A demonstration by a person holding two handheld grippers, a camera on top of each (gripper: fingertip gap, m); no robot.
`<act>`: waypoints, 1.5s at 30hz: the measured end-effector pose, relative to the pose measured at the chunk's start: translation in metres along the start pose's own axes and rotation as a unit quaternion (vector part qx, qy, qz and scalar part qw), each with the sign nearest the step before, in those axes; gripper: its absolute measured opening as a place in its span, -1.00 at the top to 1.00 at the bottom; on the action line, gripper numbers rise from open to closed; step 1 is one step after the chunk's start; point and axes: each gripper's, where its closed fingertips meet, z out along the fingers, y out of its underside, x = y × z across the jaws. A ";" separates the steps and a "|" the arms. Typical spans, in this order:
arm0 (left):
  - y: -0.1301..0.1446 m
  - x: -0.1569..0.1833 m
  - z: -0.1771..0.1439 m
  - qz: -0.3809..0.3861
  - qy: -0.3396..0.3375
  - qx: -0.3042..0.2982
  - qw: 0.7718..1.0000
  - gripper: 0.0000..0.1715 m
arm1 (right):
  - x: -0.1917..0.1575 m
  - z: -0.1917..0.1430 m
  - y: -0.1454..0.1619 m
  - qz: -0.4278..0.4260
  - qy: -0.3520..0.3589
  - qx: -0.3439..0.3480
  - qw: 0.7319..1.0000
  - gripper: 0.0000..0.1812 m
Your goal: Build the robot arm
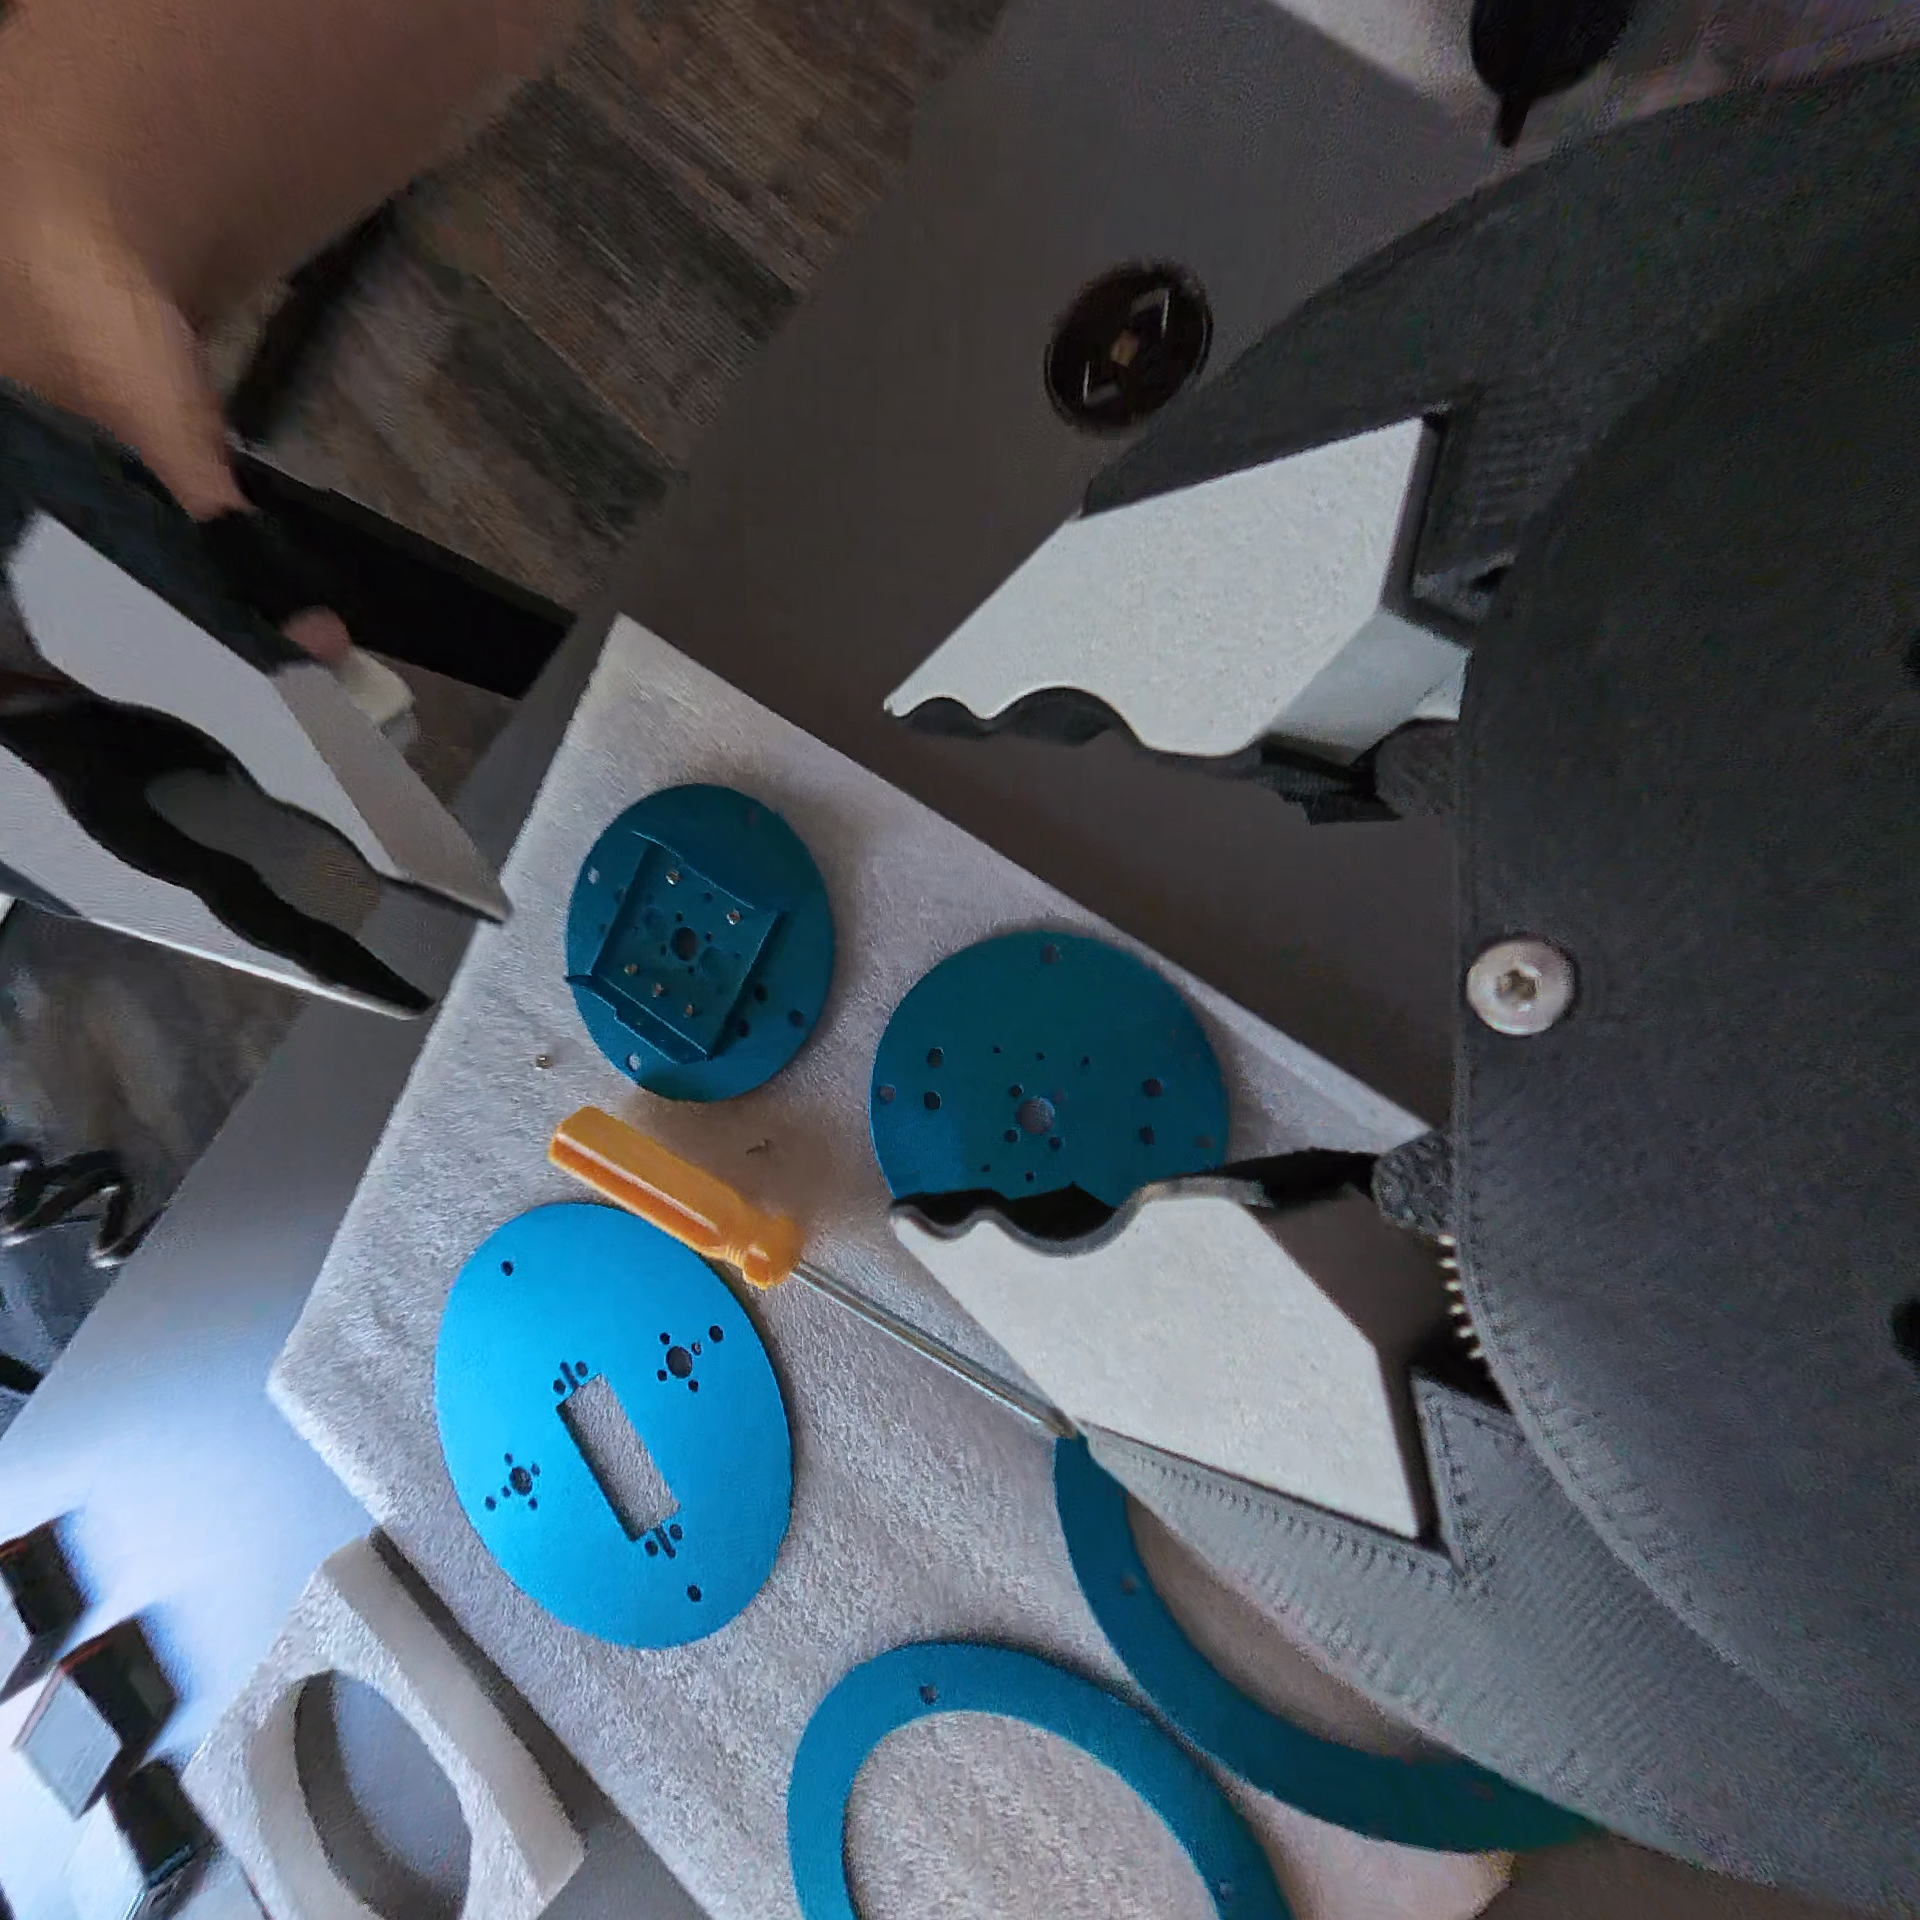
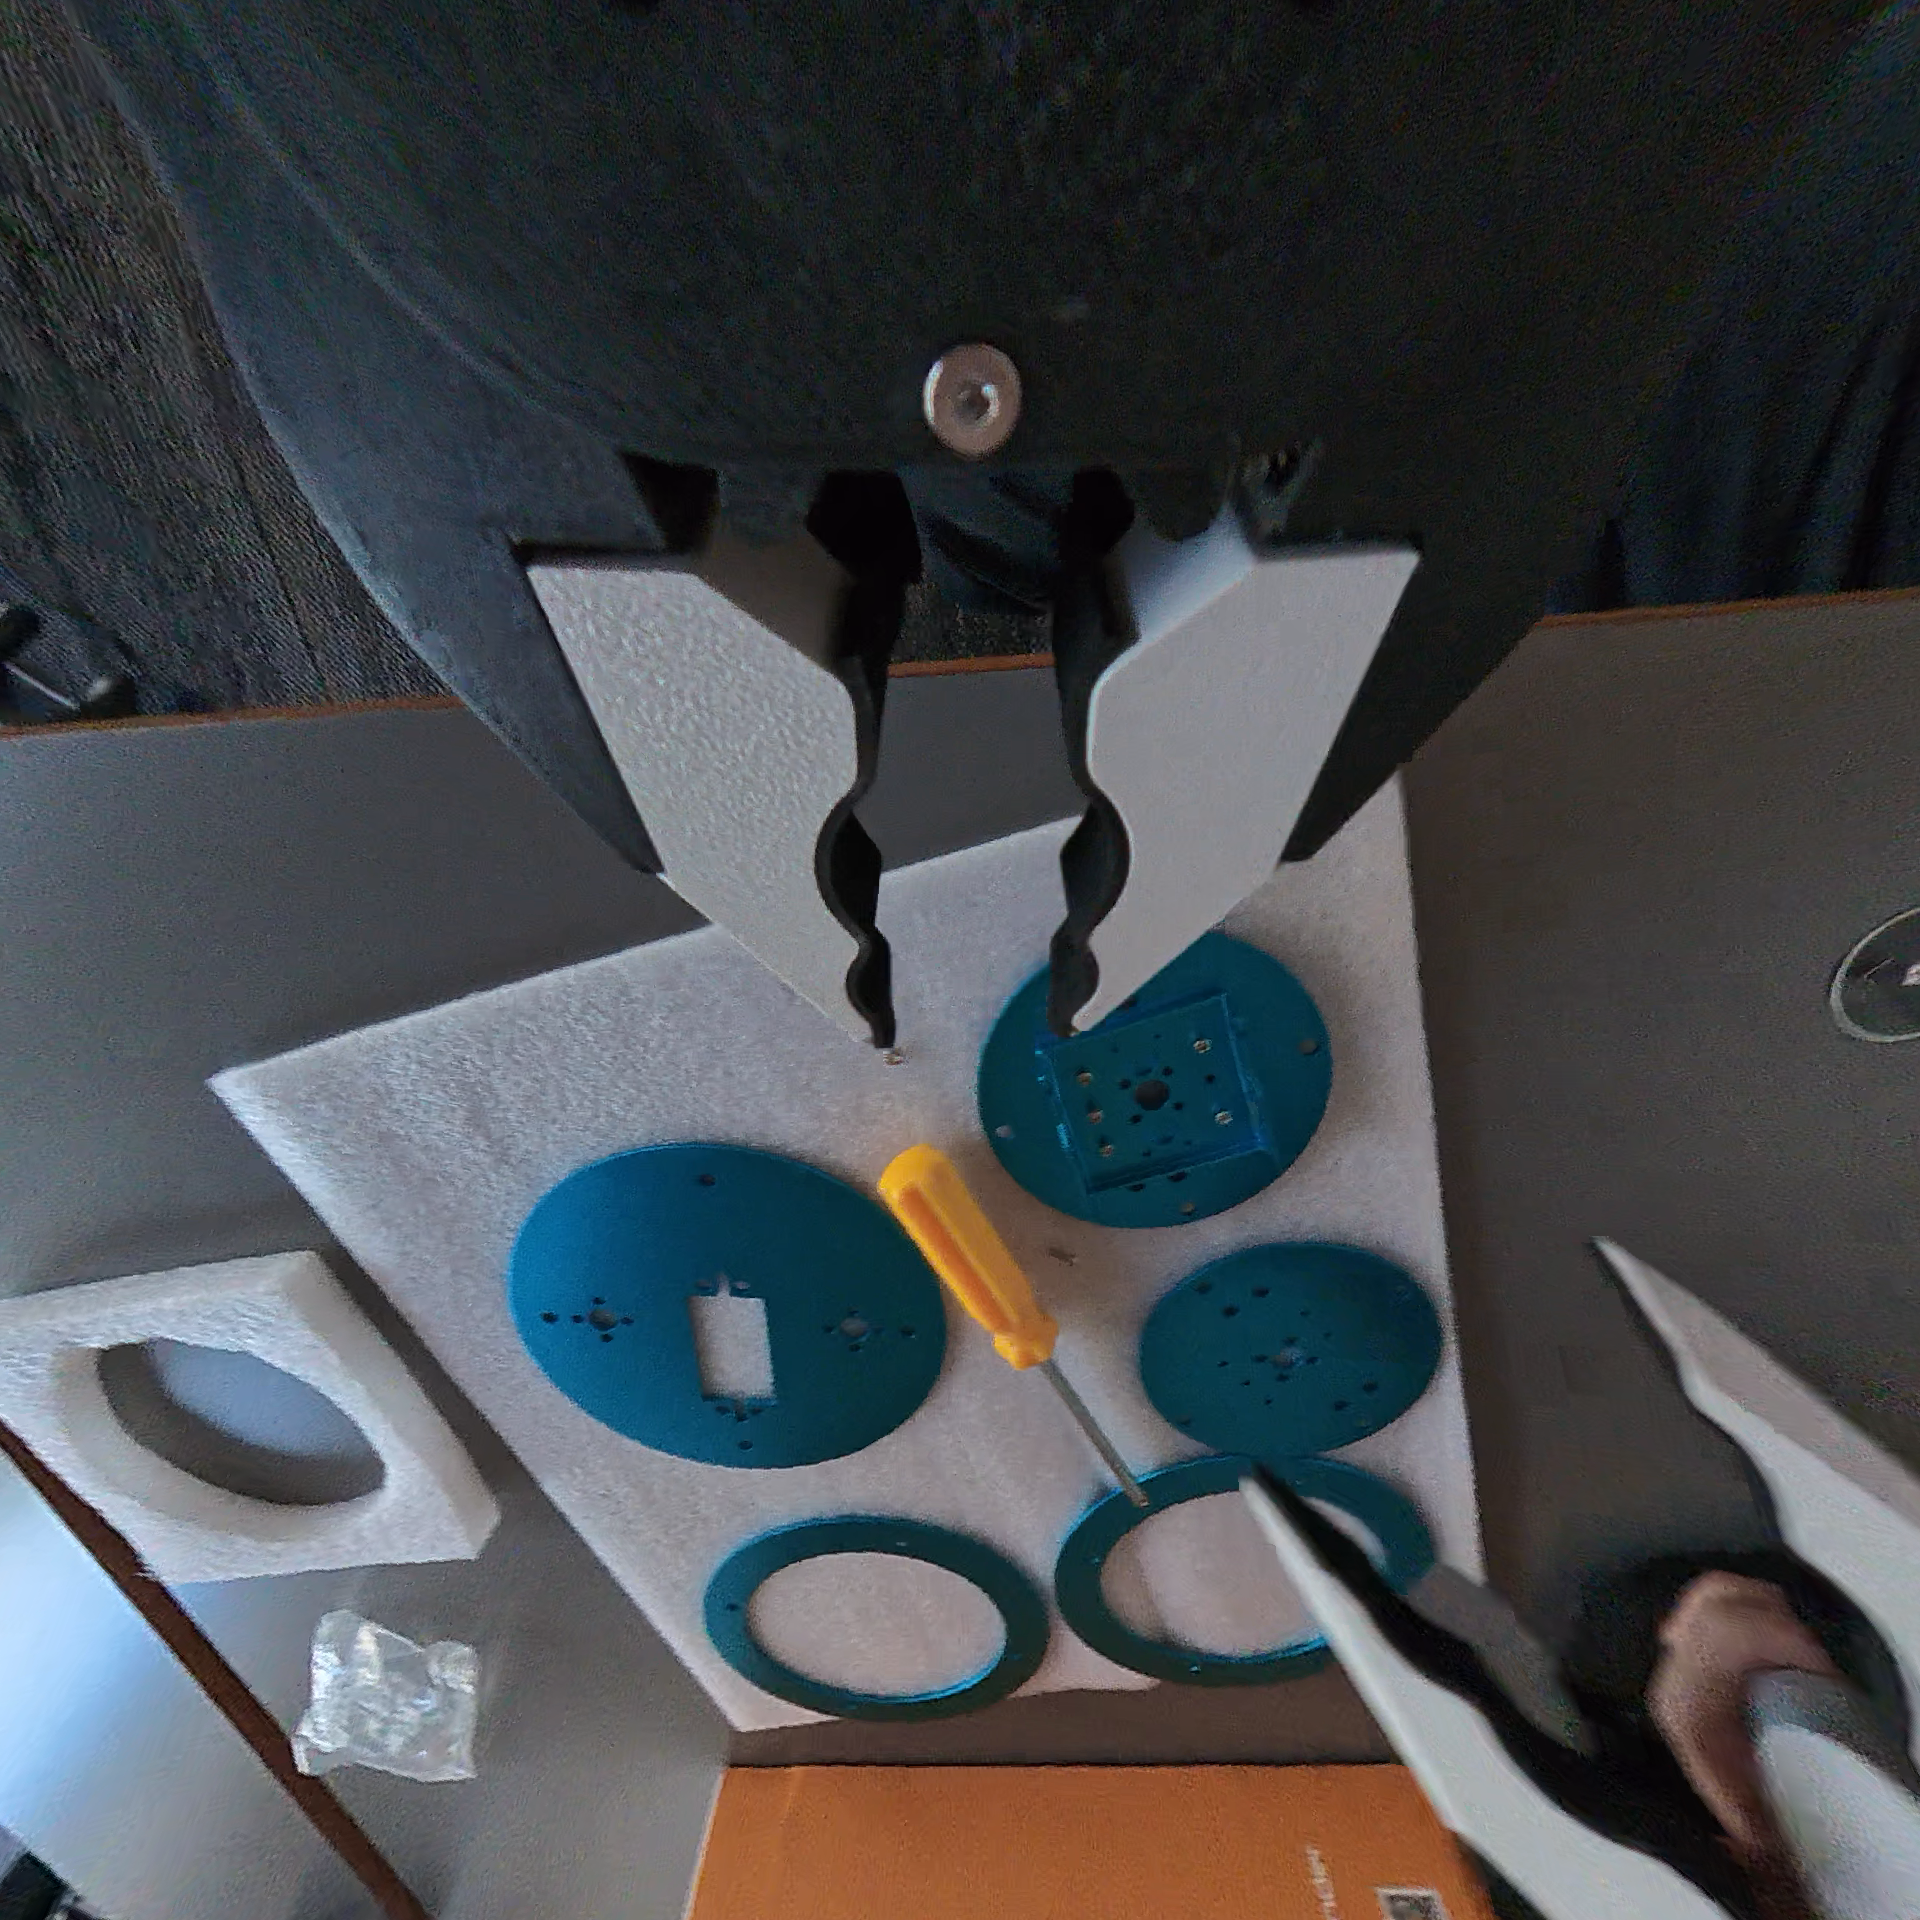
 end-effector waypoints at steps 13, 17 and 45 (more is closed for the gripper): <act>-0.008 -0.008 0.045 0.107 0.055 -0.057 0.991 0.00 | -0.039 0.013 0.001 -0.060 -0.116 0.001 0.991 0.18; -0.013 0.002 0.054 0.123 0.099 -0.055 0.986 -0.03 | -0.037 0.022 0.011 -0.073 -0.109 -0.038 0.991 0.15; -0.008 0.005 0.065 0.144 0.162 -0.117 0.969 0.00 | 0.016 0.031 0.010 -0.045 -0.106 -0.076 0.990 0.88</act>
